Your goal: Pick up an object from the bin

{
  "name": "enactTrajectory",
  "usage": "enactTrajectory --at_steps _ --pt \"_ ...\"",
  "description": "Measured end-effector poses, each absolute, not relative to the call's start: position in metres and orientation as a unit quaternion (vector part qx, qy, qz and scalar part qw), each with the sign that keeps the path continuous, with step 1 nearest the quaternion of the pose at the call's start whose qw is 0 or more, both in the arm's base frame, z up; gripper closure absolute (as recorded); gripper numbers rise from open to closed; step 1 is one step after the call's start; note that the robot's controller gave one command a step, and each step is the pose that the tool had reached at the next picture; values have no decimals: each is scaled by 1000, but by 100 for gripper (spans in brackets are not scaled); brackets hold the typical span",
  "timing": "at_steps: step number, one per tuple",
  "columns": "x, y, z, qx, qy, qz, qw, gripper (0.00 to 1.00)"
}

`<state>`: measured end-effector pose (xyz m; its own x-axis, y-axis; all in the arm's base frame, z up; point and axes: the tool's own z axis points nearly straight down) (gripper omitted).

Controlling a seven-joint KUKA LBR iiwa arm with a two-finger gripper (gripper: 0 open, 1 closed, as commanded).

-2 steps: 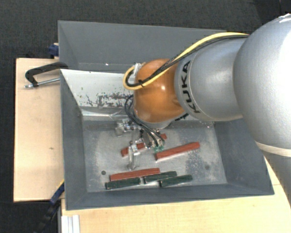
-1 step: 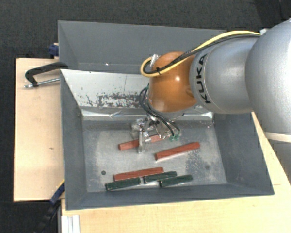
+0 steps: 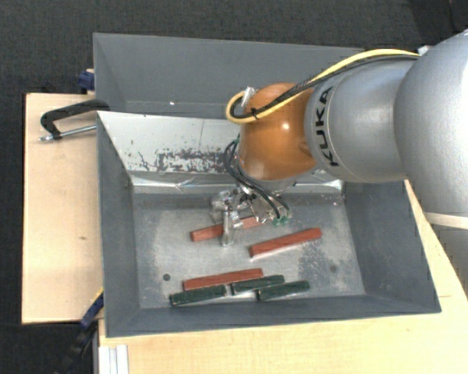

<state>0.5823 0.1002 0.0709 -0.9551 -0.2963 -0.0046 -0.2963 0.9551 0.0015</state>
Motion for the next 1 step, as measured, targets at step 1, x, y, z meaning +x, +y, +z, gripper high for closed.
enactTrajectory --at_steps 1 --pt "578 93 222 -176 984 1 4 100"
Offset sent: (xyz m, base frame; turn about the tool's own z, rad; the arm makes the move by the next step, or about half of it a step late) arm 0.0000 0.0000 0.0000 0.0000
